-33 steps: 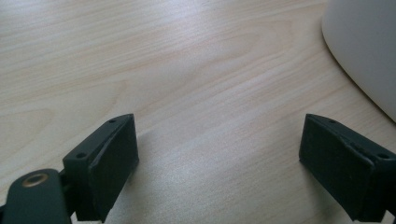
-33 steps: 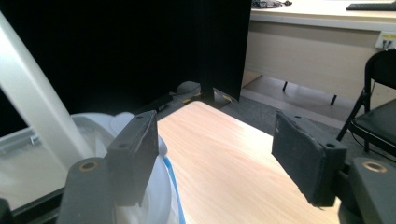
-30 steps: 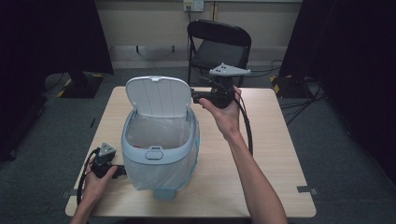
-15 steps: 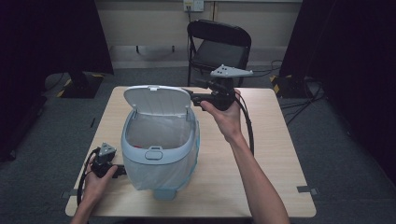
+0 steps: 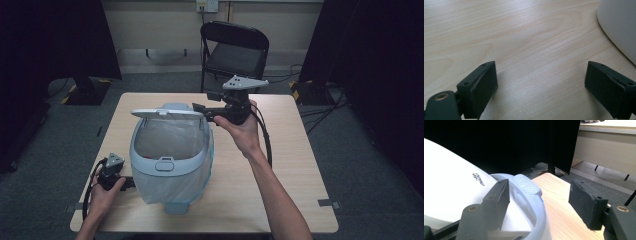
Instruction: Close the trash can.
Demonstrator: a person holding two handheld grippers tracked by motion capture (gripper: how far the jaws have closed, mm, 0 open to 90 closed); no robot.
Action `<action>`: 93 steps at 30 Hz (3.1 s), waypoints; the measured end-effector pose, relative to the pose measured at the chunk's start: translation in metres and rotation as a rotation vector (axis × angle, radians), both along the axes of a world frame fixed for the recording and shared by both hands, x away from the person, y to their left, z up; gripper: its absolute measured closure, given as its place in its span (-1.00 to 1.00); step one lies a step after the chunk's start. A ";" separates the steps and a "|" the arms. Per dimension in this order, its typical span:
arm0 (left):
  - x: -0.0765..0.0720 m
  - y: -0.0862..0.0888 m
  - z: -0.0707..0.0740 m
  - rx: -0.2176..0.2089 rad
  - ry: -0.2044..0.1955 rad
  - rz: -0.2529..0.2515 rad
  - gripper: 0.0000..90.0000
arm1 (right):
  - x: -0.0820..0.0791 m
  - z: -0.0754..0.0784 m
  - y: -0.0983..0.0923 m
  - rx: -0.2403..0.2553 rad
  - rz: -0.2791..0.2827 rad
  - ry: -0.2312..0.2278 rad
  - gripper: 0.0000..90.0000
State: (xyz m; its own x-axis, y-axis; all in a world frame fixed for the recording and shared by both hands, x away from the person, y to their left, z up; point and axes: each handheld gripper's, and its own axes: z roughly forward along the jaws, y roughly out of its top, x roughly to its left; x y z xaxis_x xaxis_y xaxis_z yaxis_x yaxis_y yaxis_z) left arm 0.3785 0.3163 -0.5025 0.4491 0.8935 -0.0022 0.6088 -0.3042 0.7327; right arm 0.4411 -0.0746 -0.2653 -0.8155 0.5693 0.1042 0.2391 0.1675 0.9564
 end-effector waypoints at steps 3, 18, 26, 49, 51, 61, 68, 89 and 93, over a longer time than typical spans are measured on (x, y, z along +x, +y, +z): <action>0.000 0.000 0.000 0.001 -0.001 0.000 -0.77 | -0.003 0.000 0.000 -0.005 0.007 -0.002 -0.28; 0.000 0.000 0.000 0.001 -0.001 0.000 -0.77 | -0.020 -0.007 0.004 -0.006 0.045 0.049 -0.31; 0.000 0.000 0.000 0.002 -0.002 0.003 -0.77 | -0.028 -0.006 0.012 -0.024 0.044 0.051 -0.33; 0.000 0.000 0.000 0.002 -0.002 0.003 -0.77 | -0.074 -0.018 0.052 -0.113 0.130 -0.019 -0.67; 0.000 0.000 0.000 0.003 -0.002 0.003 -0.77 | -0.077 -0.018 0.054 -0.118 0.138 -0.025 -0.67; -0.001 0.000 0.000 0.003 -0.002 0.005 -0.77 | -0.084 -0.021 0.057 -0.158 0.122 -0.059 -0.64; -0.001 0.000 0.000 -0.001 -0.001 0.007 -0.77 | -0.082 -0.019 0.057 -0.165 0.140 -0.051 -0.64; -0.001 0.000 0.000 0.002 -0.002 0.006 -0.77 | -0.058 -0.016 0.016 -0.085 0.008 -0.008 -0.63; -0.001 0.000 0.000 0.001 -0.001 0.006 -0.77 | -0.055 -0.016 0.004 -0.097 -0.021 -0.005 -0.56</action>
State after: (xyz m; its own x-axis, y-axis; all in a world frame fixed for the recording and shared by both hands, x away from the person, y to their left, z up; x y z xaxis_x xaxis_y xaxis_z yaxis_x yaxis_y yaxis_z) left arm 0.3776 0.3161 -0.5025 0.4442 0.8960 -0.0009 0.6100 -0.3017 0.7327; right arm 0.3859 -0.0705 -0.2812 -0.8034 0.5938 0.0436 0.2389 0.2543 0.9372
